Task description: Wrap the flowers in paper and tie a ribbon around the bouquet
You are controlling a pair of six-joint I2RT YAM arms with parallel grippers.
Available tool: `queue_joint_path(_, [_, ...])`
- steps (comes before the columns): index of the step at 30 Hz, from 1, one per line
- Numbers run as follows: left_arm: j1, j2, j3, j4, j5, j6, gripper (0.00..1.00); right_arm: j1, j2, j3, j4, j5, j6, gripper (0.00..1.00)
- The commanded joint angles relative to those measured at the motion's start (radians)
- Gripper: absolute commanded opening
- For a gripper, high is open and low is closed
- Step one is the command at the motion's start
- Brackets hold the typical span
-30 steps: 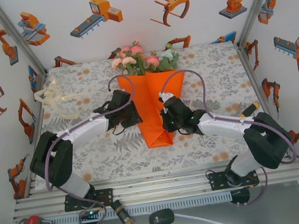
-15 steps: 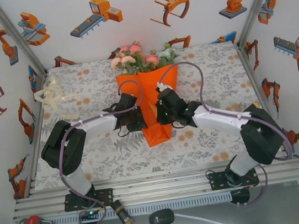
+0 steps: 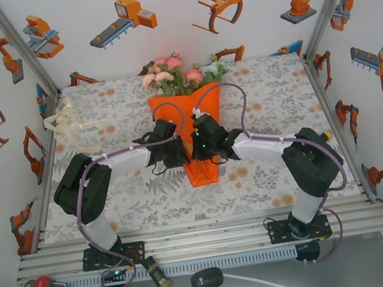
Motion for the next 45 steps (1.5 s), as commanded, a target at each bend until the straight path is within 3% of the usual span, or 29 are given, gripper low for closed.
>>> queue_joint_path(1, [-0.006,0.025,-0.020,0.008,0.027,-0.005,0.37,-0.004,0.010,-0.018,0.120,-0.018,-0.010,0.09])
queue_joint_path(8, [0.001,-0.016,-0.031,-0.005,0.030,-0.020,0.37,-0.013,0.054,-0.060,0.213,-0.023,-0.001,0.13])
queue_joint_path(13, [0.041,-0.103,-0.037,-0.093,-0.011,-0.061,0.44,-0.019,0.078,-0.080,0.221,-0.016,-0.027,0.16])
queue_joint_path(15, [0.070,-0.141,-0.042,-0.115,-0.019,-0.069,0.45,-0.019,0.081,-0.075,0.226,-0.048,-0.045,0.25])
queue_joint_path(18, [0.117,-0.177,-0.030,-0.143,-0.037,-0.092,0.46,-0.019,0.080,-0.070,0.234,-0.111,-0.067,0.47])
queue_joint_path(21, [0.168,-0.170,0.008,-0.144,-0.033,-0.106,0.46,-0.019,0.077,-0.071,0.239,-0.140,-0.072,0.54])
queue_joint_path(29, [0.201,-0.067,0.154,-0.022,0.073,-0.116,0.46,-0.019,0.078,-0.096,0.301,-0.289,-0.066,0.52])
queue_joint_path(39, [0.191,0.169,0.294,0.043,0.133,-0.127,0.41,-0.027,0.072,-0.122,0.343,-0.314,-0.067,0.47])
queue_joint_path(45, [0.192,0.215,0.298,-0.011,0.075,-0.098,0.38,-0.033,0.046,-0.113,0.354,-0.377,-0.045,0.45])
